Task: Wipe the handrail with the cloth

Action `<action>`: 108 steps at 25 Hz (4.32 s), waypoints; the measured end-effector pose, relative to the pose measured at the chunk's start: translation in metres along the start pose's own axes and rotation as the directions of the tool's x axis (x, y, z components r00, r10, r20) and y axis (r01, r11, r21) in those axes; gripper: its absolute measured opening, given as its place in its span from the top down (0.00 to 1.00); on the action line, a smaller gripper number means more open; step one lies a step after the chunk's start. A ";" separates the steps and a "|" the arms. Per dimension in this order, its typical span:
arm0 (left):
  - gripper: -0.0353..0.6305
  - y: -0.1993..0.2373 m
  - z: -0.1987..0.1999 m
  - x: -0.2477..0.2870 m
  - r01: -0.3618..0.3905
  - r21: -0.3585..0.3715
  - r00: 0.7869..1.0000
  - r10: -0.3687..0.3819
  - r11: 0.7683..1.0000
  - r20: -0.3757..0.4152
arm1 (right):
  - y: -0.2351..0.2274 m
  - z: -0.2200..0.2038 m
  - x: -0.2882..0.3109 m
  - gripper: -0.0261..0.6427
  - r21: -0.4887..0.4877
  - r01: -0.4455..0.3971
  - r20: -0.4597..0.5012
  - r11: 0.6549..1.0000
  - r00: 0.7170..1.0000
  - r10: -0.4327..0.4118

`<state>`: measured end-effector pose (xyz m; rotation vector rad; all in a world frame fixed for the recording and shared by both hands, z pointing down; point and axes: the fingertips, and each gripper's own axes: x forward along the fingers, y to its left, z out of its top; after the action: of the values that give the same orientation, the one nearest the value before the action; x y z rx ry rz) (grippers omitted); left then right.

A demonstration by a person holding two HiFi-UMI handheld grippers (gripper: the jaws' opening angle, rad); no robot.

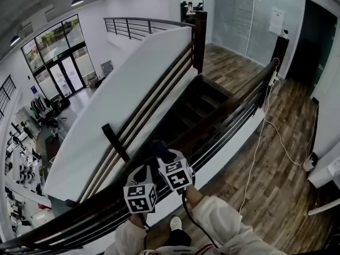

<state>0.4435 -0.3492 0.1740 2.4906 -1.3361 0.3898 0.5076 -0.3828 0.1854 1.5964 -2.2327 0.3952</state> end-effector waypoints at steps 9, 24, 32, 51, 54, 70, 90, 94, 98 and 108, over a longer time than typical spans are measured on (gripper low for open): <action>0.94 -0.016 0.009 0.012 0.046 0.003 0.999 -0.046 0.999 -0.008 | -0.051 0.002 -0.002 0.82 0.034 0.085 0.005 0.996 0.996 -0.085; 0.94 0.025 -0.010 -0.073 -0.056 -0.039 0.997 0.058 0.998 0.042 | -0.020 0.004 -0.053 0.82 0.024 0.115 0.126 0.993 0.985 -0.117; 0.94 0.058 -0.037 -0.154 -0.134 -0.031 0.988 0.136 0.990 0.075 | 0.074 0.005 -0.088 0.82 -0.003 0.026 0.197 1.000 0.980 -0.025; 0.94 0.218 -0.114 -0.364 -0.424 -0.128 0.899 0.434 0.897 0.063 | 0.407 -0.023 -0.092 0.82 -0.127 -0.447 0.174 0.886 0.869 0.463; 0.94 0.255 -0.133 -0.400 -0.446 -0.131 0.888 0.456 0.886 0.060 | 0.465 -0.033 -0.082 0.82 -0.145 -0.480 0.146 0.865 0.855 0.498; 0.94 0.475 -0.281 -0.657 -0.594 -0.254 0.788 0.616 0.763 0.006 | 0.841 -0.115 -0.040 0.82 -0.221 -0.648 -0.032 0.729 0.752 0.659; 0.94 0.653 -0.403 -0.758 -0.680 -0.303 0.706 0.708 0.667 -0.026 | 1.056 -0.188 0.077 0.82 -0.184 -0.640 -0.147 0.746 0.769 0.623; 0.94 0.677 -0.414 -0.757 -0.687 -0.303 0.698 0.715 0.660 -0.025 | 1.074 -0.192 0.098 0.82 -0.188 -0.634 -0.137 0.750 0.773 0.619; 0.94 0.689 -0.415 -0.751 -0.681 -0.295 0.708 0.706 0.670 -0.033 | 1.091 -0.188 0.112 0.82 -0.220 -0.628 -0.138 0.747 0.778 0.613; 0.94 0.686 -0.422 -0.744 -0.662 -0.272 0.730 0.683 0.698 -0.022 | 1.114 -0.192 0.112 0.82 -0.348 -0.602 -0.215 0.719 0.798 0.563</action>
<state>-0.5719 0.0124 0.3742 1.7328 -2.1666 0.2299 -0.5548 -0.0379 0.3915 0.6202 -2.4983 0.1413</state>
